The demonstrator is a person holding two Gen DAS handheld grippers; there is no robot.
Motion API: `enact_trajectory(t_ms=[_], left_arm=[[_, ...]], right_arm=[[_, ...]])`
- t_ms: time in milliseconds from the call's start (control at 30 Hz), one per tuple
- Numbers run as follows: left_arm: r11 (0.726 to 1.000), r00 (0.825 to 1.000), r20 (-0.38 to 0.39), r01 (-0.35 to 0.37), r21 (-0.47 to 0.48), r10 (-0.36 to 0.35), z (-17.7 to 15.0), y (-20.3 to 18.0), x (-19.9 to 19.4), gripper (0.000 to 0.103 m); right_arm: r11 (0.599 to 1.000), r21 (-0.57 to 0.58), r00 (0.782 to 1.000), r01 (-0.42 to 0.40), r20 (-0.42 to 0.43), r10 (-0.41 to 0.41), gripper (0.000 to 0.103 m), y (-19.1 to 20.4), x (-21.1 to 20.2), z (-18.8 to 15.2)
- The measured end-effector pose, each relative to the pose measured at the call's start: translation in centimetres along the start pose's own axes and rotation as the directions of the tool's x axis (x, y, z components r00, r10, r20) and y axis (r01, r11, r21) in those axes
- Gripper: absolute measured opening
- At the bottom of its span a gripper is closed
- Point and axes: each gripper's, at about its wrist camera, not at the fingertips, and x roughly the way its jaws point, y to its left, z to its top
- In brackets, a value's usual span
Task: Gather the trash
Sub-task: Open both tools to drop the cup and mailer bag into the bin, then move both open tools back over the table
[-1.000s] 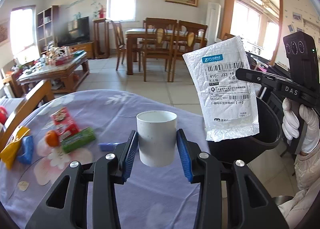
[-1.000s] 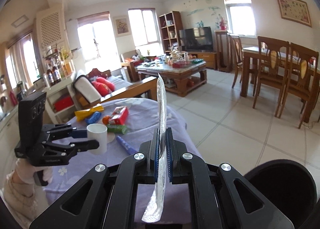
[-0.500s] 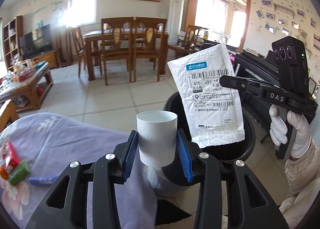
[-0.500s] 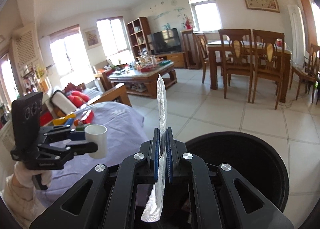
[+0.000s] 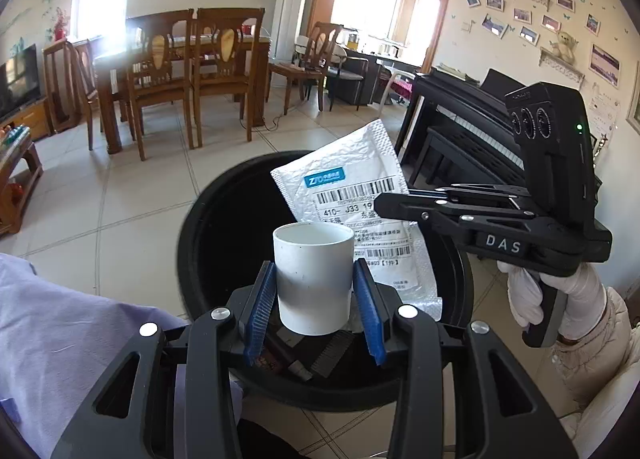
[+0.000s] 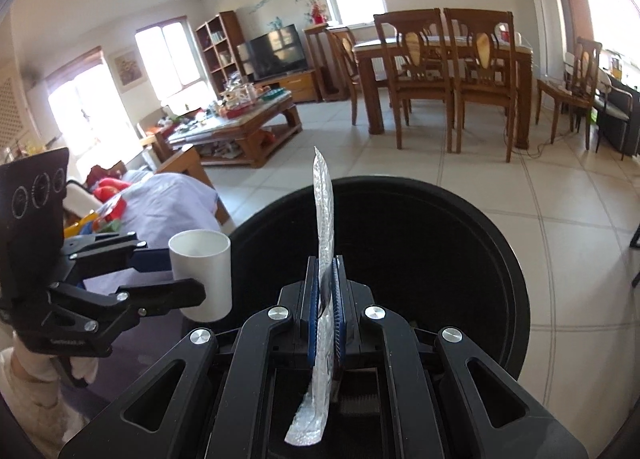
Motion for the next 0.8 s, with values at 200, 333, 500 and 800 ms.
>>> enact_trajectory(t_ms=[200,333,500,800], left_arm=[[1.0,0.999,-0.045,0.004,0.01,-0.003,-0.6,-0.7,2.1,0.04],[1.0,0.998,-0.064,-0.007,0.018,0.008,-0.5,-0.9,2.9,0.04],[0.999,0.996,-0.08,-0.027,0.035,0.03,-0.7,-1.3,3.1,0.04],[0.996,0.996,-0.073,-0.043,0.08,0.049,-0.9,-2.4,2.6,0.043]], right_arm=[[1.0,0.026,0.999,0.009,-0.037,-0.008,0.008,-1.2,2.0,-1.3],[0.999,0.039,0.999,0.012,-0.053,-0.01,0.008,-1.7,2.8,-2.0],[0.998,0.054,0.997,0.019,-0.072,-0.015,0.008,-1.7,3.2,-2.4],[0.997,0.059,0.997,0.055,-0.064,-0.051,0.043,-1.0,3.0,-2.7]])
